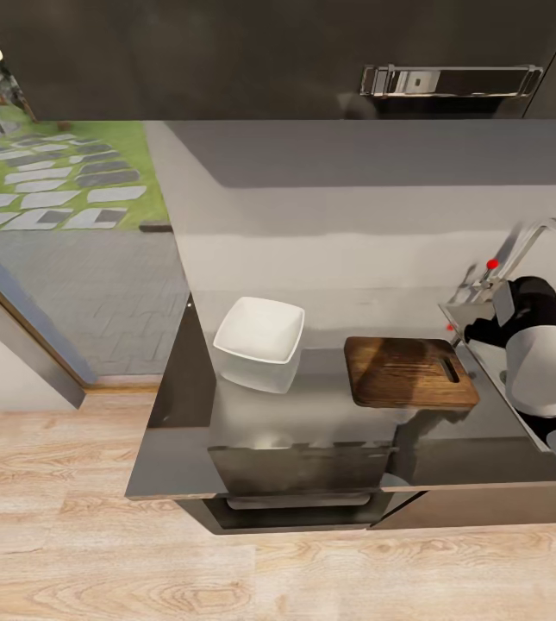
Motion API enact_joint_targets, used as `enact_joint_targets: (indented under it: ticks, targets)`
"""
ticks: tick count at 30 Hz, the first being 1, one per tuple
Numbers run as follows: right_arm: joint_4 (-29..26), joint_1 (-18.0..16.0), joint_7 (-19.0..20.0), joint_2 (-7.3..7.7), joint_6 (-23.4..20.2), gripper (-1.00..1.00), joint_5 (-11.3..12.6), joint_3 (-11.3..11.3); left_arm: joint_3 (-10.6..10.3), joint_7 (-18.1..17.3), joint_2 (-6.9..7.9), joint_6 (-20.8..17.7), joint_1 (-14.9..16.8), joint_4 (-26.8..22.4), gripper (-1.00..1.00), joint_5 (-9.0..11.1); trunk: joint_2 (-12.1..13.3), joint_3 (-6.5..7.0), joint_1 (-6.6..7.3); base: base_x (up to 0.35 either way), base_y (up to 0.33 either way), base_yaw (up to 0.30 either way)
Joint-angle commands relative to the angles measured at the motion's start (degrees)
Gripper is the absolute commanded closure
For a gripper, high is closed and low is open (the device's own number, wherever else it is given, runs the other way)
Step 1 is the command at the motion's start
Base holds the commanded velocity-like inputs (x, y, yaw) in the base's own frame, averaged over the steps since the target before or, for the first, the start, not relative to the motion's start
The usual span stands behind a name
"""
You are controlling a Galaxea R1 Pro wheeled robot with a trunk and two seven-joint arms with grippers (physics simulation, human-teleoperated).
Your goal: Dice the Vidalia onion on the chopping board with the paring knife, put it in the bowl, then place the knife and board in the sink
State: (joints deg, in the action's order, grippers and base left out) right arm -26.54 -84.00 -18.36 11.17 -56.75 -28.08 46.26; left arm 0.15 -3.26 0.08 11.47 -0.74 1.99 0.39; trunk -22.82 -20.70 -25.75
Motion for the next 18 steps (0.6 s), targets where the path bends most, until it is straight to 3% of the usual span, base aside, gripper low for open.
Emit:
enact_joint_targets:
  ticks: [1,3,6,8,13,15,18]
  targets:
    - [0.0,-0.1,-0.3,0.0,0.0,-1.0,0.5,-0.2,0.0,-0.2,0.01,0.3,0.0,0.1,-1.0,0.1,-0.1,-0.08,-0.03,0.0,0.0,0.0]
    - [0.0,-0.2,0.8,0.08,0.1,-1.0,0.5,-2.0,0.0,-0.2,0.01,0.3,0.0,0.1,-1.0,0.1,-0.1,-0.08,-0.03,0.0,0.0,0.0]
    - [0.0,-0.2,5.2,0.16,0.1,-1.0,0.5,-7.1,0.0,-0.2,0.01,0.3,0.0,0.1,-1.0,0.1,-0.1,-0.08,-0.03,0.0,0.0,0.0]
    - [0.0,-0.3,9.9,0.24,0.1,-1.0,0.5,-10.7,0.0,-0.2,0.01,0.3,0.0,0.1,-1.0,0.1,-0.1,-0.08,-0.03,0.0,0.0,0.0]
    - [0.0,-0.2,27.9,0.6,0.2,-1.0,0.3,-23.1,0.0,-0.2,0.01,0.3,0.0,0.1,-1.0,0.1,-0.1,-0.08,-0.03,-0.104,0.0,0.0]
    - [0.0,-0.2,32.5,0.95,0.2,-1.0,0.2,-26.5,0.0,-0.2,0.01,0.3,0.0,0.1,-1.0,0.1,-0.1,-0.08,-0.03,-0.243,0.0,0.0]
    - [0.0,-0.2,37.4,1.55,0.3,-1.0,0.2,-29.6,0.0,-0.2,0.01,0.3,0.0,0.1,-1.0,0.1,-0.1,-0.08,-0.03,-0.294,0.0,0.0]
